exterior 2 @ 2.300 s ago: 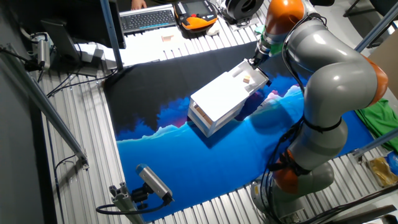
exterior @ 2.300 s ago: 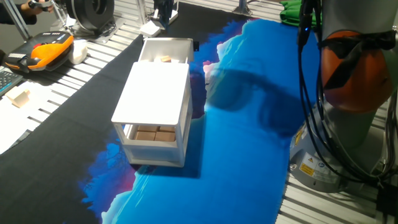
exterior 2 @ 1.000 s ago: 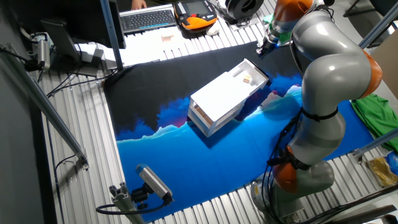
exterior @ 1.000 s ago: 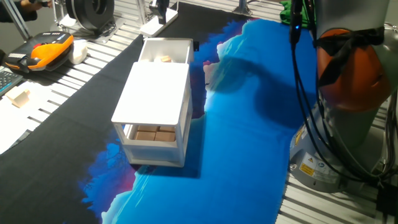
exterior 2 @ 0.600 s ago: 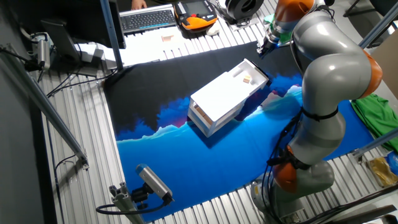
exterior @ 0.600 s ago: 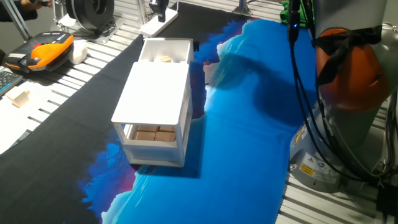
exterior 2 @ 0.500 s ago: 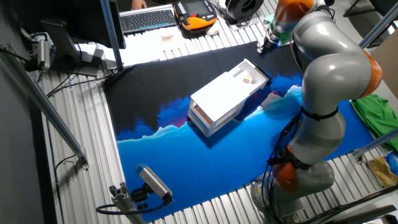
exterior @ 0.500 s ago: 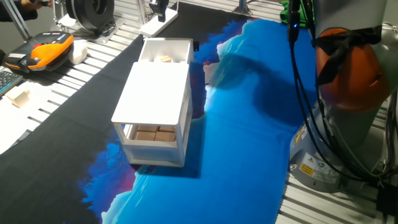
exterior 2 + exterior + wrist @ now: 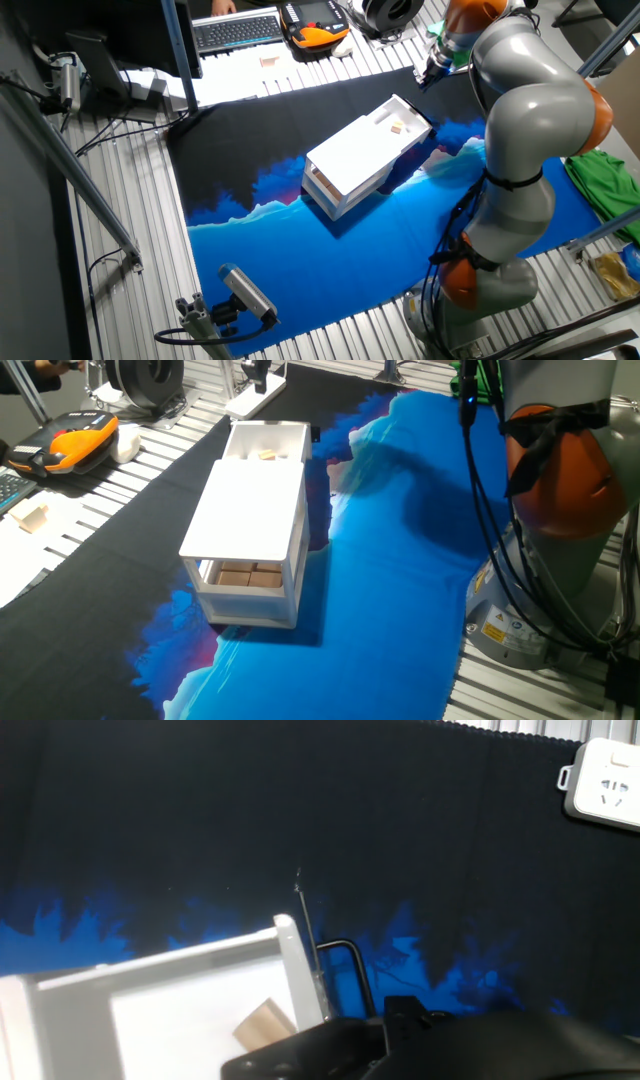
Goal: Grasp the handle and close the drawer
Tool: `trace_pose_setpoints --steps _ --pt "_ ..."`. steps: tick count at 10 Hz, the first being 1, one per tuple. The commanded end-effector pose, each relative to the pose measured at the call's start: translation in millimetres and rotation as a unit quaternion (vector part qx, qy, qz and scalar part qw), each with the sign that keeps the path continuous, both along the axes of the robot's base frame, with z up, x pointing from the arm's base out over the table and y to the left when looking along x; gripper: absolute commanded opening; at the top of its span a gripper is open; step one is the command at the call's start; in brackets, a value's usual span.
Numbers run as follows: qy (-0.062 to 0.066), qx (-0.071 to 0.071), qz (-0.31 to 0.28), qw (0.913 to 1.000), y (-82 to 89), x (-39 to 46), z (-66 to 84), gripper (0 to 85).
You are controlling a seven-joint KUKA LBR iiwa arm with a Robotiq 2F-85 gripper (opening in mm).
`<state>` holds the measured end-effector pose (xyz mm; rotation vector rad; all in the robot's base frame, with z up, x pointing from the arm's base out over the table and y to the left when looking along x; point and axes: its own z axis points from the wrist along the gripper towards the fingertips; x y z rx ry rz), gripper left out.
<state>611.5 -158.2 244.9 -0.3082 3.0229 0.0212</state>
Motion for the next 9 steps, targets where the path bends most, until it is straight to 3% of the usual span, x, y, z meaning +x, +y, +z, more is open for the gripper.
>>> trace_pose_setpoints --steps 1,4,6,7,9 --pt "-0.001 -0.001 -0.001 1.0 -0.2 0.4 -1.2 0.0" --pt "-0.004 0.002 -0.014 0.9999 -1.9 1.4 -3.8 0.0" --pt "-0.013 0.008 -0.026 0.9995 -2.1 0.2 -3.8 0.0" --pt "-0.031 0.015 -0.029 0.999 -2.4 -0.6 -3.1 0.0" --pt "-0.054 0.014 -0.023 0.9982 -2.7 -0.9 -3.3 0.0"
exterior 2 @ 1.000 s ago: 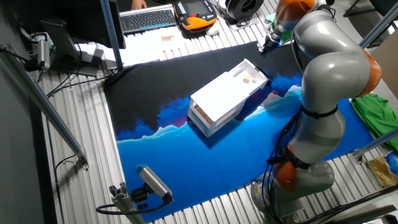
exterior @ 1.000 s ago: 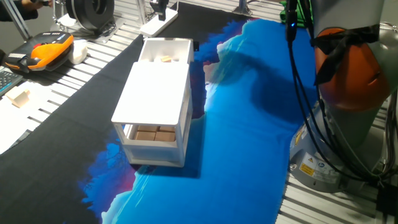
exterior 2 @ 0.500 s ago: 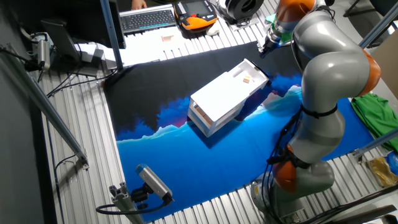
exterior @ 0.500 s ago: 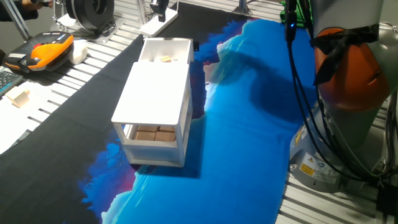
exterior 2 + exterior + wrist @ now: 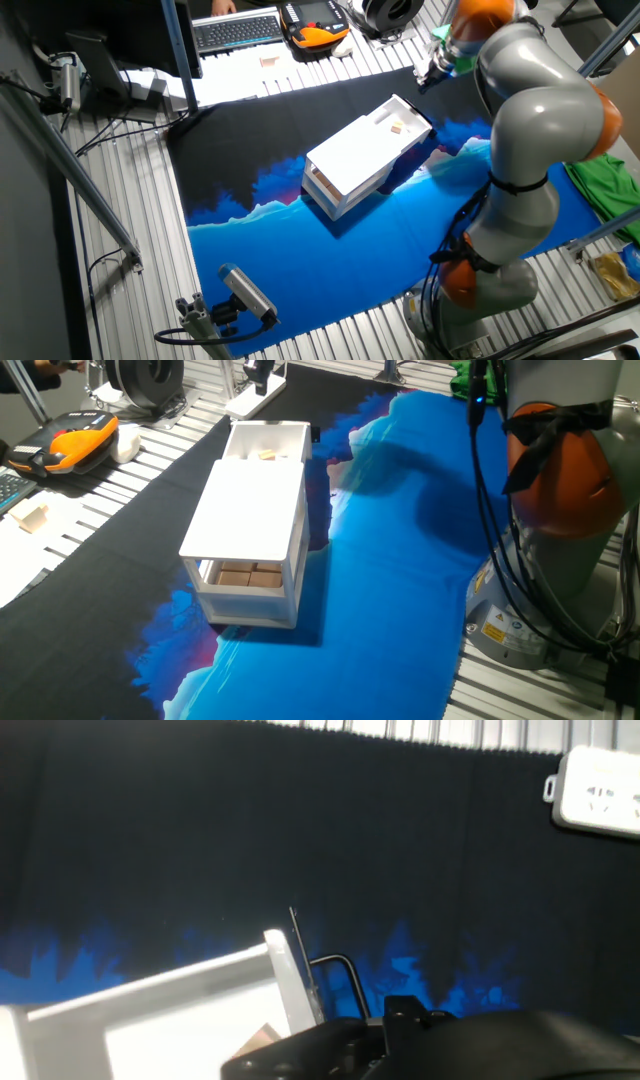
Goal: Grasp the handle and close the drawer
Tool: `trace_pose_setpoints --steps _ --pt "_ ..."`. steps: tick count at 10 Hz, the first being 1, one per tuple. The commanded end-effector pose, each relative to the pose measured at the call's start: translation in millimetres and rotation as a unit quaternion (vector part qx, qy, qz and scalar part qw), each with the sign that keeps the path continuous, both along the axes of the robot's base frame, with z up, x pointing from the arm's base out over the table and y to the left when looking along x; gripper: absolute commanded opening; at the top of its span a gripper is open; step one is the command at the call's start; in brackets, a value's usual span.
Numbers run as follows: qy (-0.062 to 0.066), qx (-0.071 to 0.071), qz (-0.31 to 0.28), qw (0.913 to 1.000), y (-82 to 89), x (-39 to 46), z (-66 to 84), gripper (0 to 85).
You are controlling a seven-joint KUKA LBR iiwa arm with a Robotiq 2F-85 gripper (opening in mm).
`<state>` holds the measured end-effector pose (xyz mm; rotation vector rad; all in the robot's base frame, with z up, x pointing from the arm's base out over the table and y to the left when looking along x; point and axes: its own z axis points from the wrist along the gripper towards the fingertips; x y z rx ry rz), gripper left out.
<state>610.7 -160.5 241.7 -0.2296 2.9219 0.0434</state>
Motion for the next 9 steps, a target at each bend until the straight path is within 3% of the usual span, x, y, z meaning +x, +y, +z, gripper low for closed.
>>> trace_pose_setpoints --steps 1,3,4,6,9 --pt "0.018 -0.004 0.001 0.9998 0.1 0.4 1.4 0.0" --pt "0.07 -0.02 0.014 0.9972 0.2 0.1 0.9 0.0" --pt "0.096 -0.035 0.018 0.9946 0.1 -0.7 0.0 0.0" --pt "0.137 -0.052 0.024 0.989 -1.8 -2.4 -2.9 0.0" --pt "0.159 -0.056 0.037 0.9851 -4.5 -5.3 -7.2 0.0"
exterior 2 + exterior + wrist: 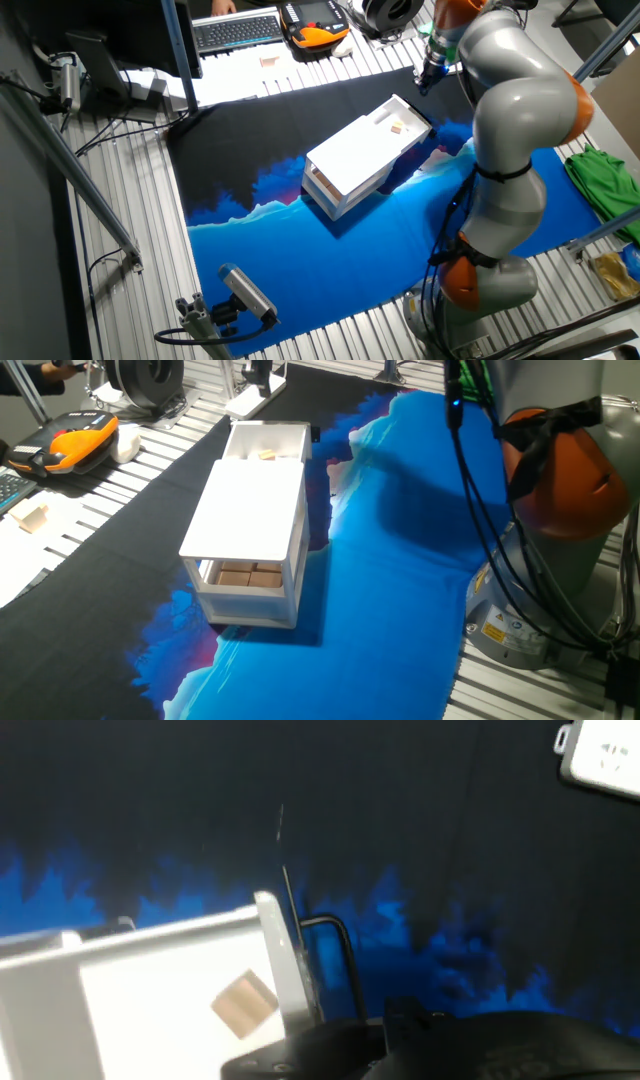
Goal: Grasp the handle and close the drawer
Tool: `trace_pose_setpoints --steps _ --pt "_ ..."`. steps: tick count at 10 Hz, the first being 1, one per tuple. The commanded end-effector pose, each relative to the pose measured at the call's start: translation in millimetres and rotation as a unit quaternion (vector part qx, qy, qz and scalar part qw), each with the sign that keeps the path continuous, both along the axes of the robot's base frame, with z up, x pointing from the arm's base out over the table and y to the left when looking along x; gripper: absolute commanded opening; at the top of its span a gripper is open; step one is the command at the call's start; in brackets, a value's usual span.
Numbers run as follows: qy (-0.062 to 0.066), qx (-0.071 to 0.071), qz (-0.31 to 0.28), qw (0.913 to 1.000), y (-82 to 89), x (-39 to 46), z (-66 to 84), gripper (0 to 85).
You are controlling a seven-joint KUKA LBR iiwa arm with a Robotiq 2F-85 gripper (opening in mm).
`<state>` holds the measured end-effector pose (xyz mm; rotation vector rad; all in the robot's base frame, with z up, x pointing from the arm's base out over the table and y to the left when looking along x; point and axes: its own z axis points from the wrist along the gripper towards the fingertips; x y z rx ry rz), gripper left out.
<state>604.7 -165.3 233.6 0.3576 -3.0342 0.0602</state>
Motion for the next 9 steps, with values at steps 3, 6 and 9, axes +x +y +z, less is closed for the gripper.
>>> trace_pose_setpoints --steps 3,6,9 --pt "0.0 0.039 -0.019 0.9991 -0.4 -2.2 -5.3 0.0" --pt "-0.013 0.047 -0.016 0.9987 1.8 -2.8 -6.6 0.0" --pt "-0.024 0.042 0.014 0.9987 1.9 -2.4 -7.2 0.0"
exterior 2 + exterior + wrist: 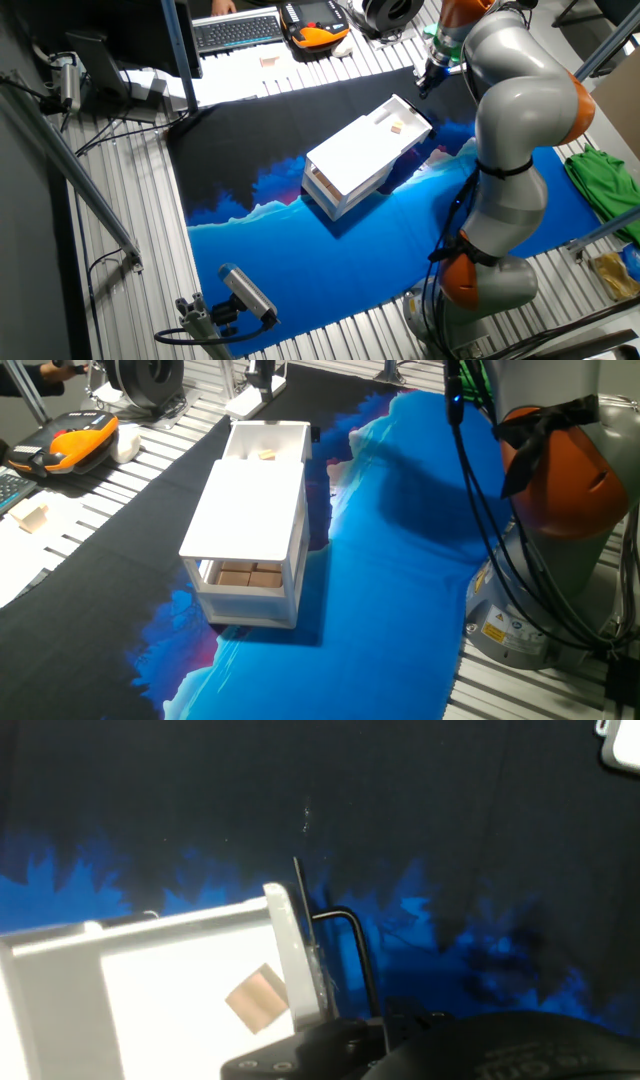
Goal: Grasp the handle and close the drawer
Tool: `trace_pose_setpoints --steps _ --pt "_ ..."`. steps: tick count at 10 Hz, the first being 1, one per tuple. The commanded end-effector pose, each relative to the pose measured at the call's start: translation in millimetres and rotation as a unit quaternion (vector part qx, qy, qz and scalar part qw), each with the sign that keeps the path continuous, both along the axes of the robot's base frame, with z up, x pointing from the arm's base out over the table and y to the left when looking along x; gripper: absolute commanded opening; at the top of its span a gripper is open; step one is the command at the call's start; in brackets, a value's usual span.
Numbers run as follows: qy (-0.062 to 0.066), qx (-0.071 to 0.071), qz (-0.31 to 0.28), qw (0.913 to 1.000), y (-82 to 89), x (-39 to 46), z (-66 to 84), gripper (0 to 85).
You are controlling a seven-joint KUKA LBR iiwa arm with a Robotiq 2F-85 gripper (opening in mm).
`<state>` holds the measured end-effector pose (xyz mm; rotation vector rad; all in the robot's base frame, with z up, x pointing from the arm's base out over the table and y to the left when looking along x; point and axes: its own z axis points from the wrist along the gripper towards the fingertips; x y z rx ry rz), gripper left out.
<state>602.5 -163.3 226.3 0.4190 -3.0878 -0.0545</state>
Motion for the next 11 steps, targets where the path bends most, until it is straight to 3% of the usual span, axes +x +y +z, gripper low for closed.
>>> trace_pose_setpoints --steps 1,3,4,6,8,11 --pt "-0.006 -0.005 0.021 0.9997 0.0 0.3 0.2 0.0" --pt "-0.014 -0.005 0.066 0.9977 -0.4 0.3 0.5 0.0" --pt "-0.014 -0.012 0.089 0.9958 -0.3 0.5 0.3 0.0" --pt "-0.008 0.005 0.089 0.996 1.5 -0.5 0.7 0.0" --pt "-0.014 -0.002 0.089 0.9959 -1.4 0.4 0.4 0.0" --pt "-0.016 0.0 0.089 0.9959 -3.3 1.4 -1.8 0.0"
